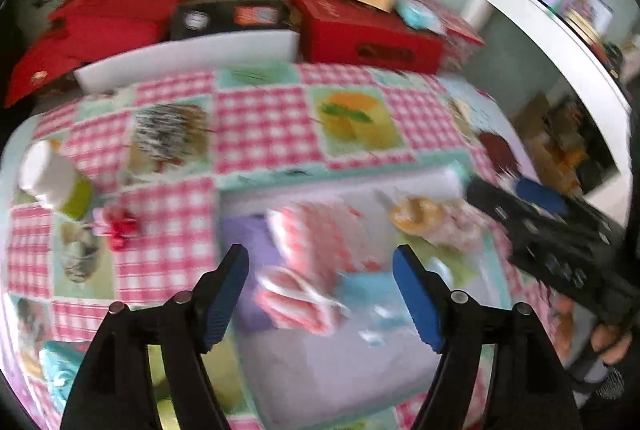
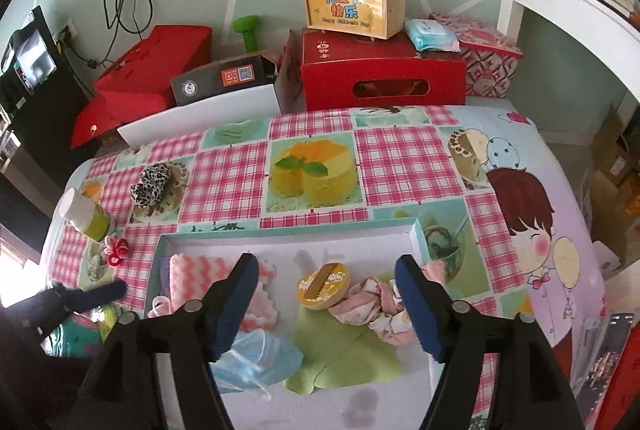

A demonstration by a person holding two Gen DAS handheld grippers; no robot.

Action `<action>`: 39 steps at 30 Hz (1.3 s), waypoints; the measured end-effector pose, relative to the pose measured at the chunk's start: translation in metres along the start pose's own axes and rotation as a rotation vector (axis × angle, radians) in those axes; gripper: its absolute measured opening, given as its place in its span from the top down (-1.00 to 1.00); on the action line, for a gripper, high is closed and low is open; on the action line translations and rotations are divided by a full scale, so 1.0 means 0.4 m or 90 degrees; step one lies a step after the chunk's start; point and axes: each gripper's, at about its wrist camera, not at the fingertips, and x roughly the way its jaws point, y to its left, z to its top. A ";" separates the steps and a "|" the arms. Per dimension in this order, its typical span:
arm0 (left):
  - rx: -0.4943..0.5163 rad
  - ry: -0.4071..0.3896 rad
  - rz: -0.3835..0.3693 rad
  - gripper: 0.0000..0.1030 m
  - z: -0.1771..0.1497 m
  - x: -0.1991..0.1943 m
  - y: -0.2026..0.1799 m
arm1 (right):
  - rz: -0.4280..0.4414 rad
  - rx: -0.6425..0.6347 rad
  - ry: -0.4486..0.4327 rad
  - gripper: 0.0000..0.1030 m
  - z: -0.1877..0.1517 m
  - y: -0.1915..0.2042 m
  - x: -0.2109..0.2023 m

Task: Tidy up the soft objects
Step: 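Withdraw both open tools from the tray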

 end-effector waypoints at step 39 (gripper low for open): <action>-0.206 -0.133 0.106 -0.97 -0.081 -0.079 0.269 | -0.020 -0.110 0.006 -1.00 -0.091 0.161 -0.032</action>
